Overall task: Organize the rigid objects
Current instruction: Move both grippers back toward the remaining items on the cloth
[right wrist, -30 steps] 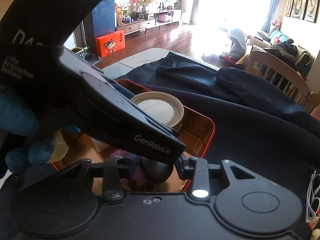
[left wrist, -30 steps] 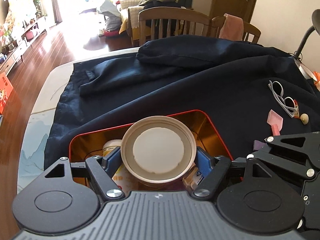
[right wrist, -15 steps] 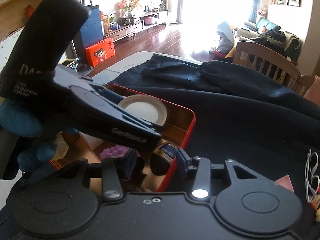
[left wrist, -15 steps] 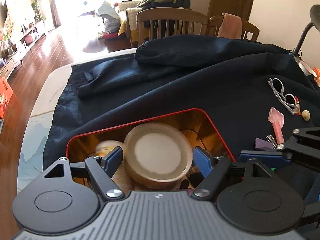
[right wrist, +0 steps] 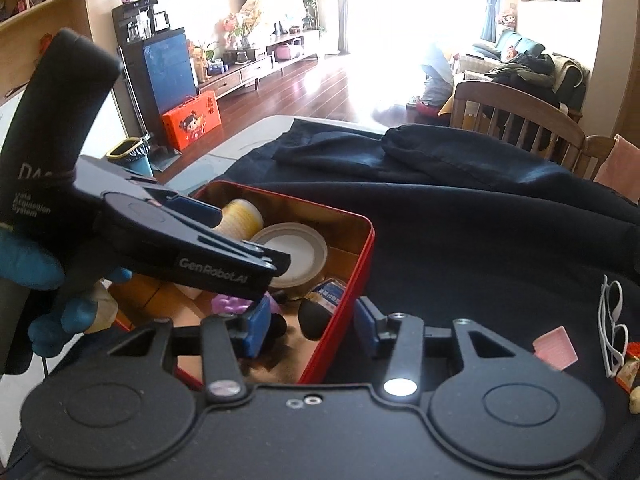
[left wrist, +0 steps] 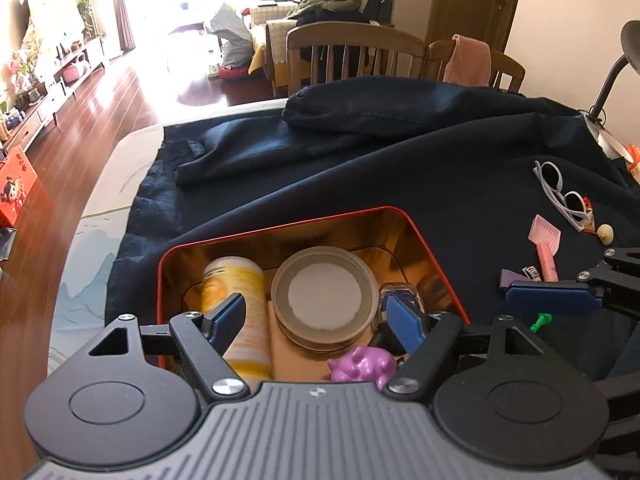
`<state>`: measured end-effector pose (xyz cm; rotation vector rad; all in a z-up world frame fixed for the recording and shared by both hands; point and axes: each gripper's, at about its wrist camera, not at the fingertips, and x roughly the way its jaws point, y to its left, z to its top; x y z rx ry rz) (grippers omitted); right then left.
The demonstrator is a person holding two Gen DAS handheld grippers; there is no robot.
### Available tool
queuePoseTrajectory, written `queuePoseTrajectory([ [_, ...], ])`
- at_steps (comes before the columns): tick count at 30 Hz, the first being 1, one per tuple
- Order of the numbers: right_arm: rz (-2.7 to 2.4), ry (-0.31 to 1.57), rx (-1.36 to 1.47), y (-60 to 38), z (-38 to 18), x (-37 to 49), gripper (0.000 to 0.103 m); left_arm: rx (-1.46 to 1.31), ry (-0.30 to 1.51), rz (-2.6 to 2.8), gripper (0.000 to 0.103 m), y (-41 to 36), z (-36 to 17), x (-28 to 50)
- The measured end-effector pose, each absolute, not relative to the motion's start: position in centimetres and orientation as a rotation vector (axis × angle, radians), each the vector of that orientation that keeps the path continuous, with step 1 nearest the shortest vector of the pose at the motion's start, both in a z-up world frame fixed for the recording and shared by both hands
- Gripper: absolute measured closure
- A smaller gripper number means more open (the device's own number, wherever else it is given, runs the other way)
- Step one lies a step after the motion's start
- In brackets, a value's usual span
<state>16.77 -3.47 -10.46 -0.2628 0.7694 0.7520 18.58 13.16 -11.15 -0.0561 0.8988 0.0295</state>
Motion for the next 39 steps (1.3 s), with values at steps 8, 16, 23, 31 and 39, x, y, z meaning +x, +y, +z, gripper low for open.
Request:
queuePoseTrajectory([
  [8,0.746,0.736,-0.233,-5.2,-8.7,15.1,0.051,-0.051,0.846,0.038,0.026,12.4,-8.8,16.2],
  [16,0.722,0.708,-0.185,-8.1,-7.1,13.8,0.043,-0.044,0.794,0.021,0.026,10.7,-6.6,13.8],
  [23,0.689,0.696,-0.135,-11.5,-6.5,13.4,0.033,-0.058,0.776,-0.006,0.021,8.5,-5.5,12.8],
  [31,0.627,0.694,-0.099,-16.6,-6.6,13.8,0.012,-0.050,0.763,-0.023,0.020,5.1,-5.2,12.5],
  [39,0.589,0.722,-0.102,-21.5,-7.8,15.2,0.003,-0.042,0.756,-0.017,0.020,1.5,-5.7,13.0],
])
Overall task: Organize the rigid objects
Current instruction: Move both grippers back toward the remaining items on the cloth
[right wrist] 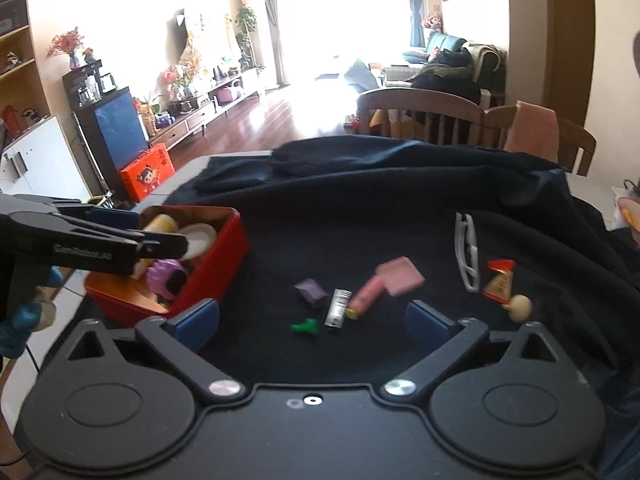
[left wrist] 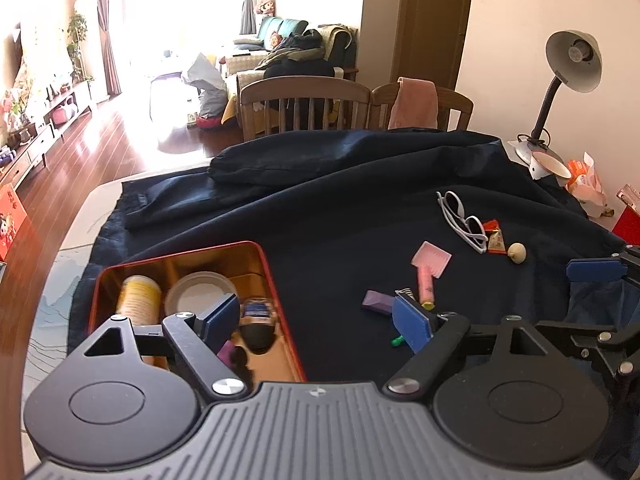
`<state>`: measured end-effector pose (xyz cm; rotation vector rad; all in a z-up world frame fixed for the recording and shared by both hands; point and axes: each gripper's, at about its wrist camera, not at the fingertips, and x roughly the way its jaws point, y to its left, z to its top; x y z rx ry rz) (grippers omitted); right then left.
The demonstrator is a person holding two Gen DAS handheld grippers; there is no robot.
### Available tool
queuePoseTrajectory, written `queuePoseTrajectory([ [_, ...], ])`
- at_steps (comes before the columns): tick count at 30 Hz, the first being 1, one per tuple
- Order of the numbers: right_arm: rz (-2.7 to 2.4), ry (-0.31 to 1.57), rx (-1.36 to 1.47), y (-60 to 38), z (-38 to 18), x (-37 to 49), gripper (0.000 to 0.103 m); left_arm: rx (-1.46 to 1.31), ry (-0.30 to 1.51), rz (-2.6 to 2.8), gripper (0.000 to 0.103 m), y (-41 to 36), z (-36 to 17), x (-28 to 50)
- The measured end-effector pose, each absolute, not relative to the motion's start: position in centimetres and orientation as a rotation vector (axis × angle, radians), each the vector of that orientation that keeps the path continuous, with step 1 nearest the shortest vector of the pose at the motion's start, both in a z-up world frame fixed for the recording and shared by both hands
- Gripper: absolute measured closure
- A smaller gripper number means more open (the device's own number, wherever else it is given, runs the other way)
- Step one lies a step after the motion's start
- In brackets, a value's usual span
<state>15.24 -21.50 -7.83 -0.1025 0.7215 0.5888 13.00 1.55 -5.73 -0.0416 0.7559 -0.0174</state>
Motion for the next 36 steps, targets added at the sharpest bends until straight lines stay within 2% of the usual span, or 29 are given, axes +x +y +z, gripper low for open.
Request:
queuePoseTrajectory([
  [18,0.488,0.761,-0.109,-30.8,-11.0,21.4,0.003,-0.036,0.812,-0.016,0.020,-5.0,-9.3,18.0],
  [28,0.470,0.821,-0.105,-32.7,-13.5,25.2,0.006,-0.032,0.937,0.015,0.020,-5.1,-12.9,21.9],
  [36,0.456,0.853,-0.121,-32.6,-15.0,27.2,0.015,-0.003,0.975,0.004,0.020,-5.0,-14.8,23.8],
])
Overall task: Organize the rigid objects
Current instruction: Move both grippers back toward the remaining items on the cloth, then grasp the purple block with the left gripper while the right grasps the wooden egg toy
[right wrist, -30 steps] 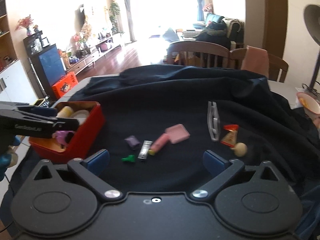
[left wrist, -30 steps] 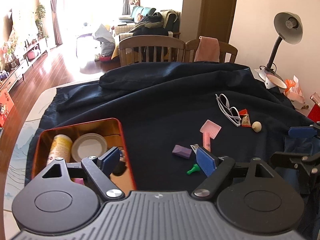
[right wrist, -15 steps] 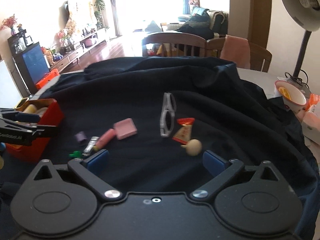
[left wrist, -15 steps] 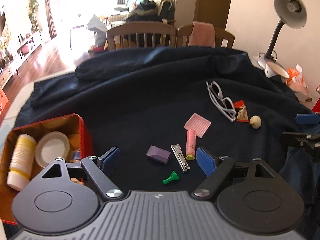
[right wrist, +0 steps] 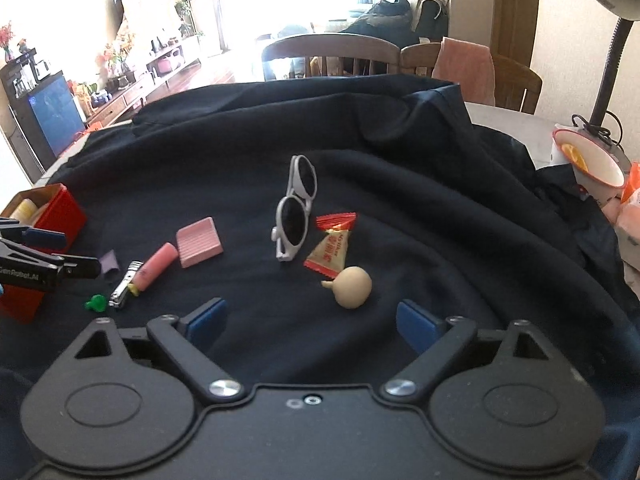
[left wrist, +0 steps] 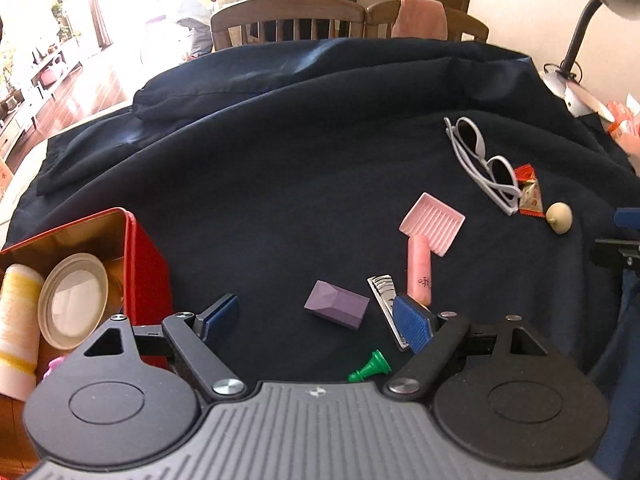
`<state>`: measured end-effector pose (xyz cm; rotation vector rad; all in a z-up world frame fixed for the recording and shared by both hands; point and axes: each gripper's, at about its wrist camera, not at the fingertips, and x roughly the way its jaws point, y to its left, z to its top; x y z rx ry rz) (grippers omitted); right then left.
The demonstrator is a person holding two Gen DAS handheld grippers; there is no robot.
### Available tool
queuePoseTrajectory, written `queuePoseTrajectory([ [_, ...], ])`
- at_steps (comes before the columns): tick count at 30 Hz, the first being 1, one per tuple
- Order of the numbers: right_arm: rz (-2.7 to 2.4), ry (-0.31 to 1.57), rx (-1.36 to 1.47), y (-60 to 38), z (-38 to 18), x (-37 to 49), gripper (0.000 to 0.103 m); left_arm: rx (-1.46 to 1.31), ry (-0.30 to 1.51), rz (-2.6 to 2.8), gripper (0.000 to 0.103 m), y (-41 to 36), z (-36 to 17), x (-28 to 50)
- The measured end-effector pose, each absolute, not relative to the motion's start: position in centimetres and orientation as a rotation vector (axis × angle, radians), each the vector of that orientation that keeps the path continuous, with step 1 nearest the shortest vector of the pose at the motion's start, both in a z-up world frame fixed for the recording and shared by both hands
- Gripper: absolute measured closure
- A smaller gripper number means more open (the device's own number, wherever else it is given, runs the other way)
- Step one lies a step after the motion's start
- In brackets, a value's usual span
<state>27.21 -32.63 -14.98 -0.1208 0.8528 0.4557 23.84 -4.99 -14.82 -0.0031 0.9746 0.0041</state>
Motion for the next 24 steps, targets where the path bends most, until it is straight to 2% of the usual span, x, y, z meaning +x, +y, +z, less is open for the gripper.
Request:
queuePoseTrajectory([
  [17,0.424,0.889,-0.146,-32.2,-17.2,30.7,0.039,0.020,0.975,-0.025,0.020,-4.6,-16.5,25.3],
  [24,0.419,0.903,-0.159,-32.0,-17.8,31.3,0.050,0.066,0.962,-0.067,0.034,-5.4,-16.7,25.0],
])
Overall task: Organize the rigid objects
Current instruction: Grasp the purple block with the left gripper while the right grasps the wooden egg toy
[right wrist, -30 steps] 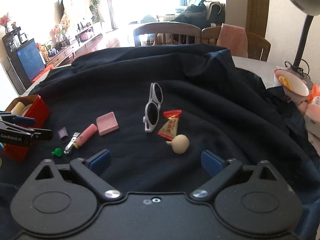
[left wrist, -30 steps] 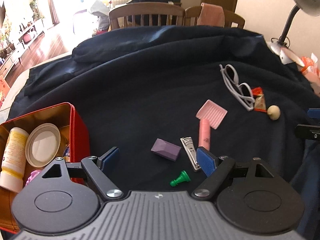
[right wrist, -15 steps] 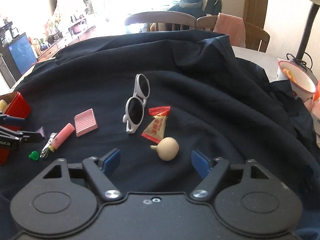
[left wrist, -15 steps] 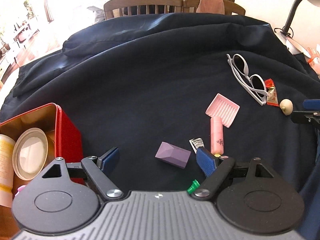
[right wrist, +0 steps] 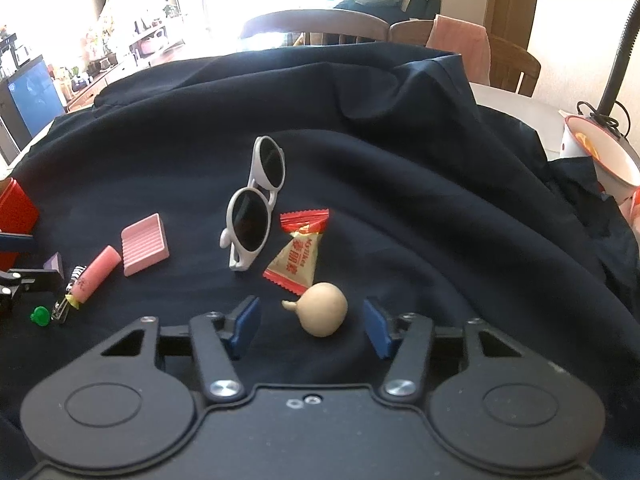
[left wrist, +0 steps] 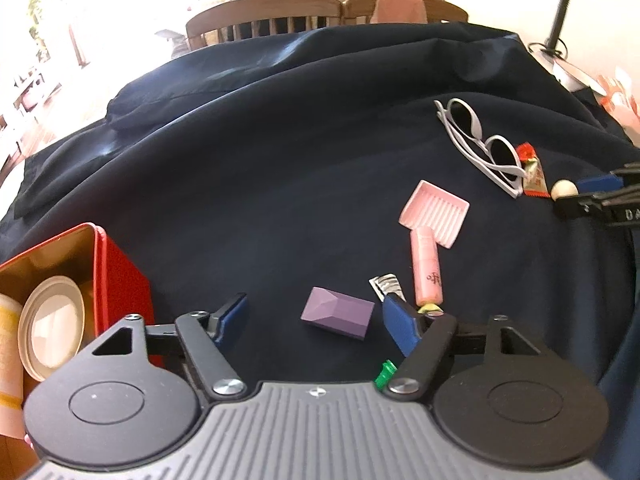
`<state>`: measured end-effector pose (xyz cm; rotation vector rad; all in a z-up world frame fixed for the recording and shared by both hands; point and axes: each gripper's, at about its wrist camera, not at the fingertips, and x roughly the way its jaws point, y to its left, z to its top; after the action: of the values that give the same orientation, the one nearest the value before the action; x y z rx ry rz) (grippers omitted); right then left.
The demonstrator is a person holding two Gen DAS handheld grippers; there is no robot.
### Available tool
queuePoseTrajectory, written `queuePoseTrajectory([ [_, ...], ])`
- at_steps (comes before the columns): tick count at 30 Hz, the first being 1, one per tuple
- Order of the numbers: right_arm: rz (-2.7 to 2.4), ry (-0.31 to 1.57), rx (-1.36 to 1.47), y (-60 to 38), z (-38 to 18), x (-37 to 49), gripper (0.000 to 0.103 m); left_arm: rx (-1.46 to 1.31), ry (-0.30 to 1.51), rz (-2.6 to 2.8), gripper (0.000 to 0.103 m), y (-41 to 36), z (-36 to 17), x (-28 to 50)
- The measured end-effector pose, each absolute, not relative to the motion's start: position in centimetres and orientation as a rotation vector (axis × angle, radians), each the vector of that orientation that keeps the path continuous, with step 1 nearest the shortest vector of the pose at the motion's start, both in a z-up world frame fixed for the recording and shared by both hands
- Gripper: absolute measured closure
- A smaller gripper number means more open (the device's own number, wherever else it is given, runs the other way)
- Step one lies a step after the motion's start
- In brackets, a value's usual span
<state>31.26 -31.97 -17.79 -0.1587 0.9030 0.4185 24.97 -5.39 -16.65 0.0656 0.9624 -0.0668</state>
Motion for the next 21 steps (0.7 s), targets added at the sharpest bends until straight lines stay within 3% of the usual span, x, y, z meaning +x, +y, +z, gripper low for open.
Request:
queuePoseTrajectory([
  [8,0.403,0.913,-0.174,-31.87,-18.20,31.59,0.059,0.107,0.971,-0.072,0.059,-5.93,-17.08,24.97],
  [12,0.410,0.909,-0.183,-31.60,-18.19,31.53,0.064,0.107,0.970,-0.080,0.066,-6.04,-17.04,25.06],
  [21,0.402,0.892,-0.188,-31.50,-17.59,30.90,0.068,0.106,0.973,-0.066,0.068,-6.18,-16.86,24.79],
])
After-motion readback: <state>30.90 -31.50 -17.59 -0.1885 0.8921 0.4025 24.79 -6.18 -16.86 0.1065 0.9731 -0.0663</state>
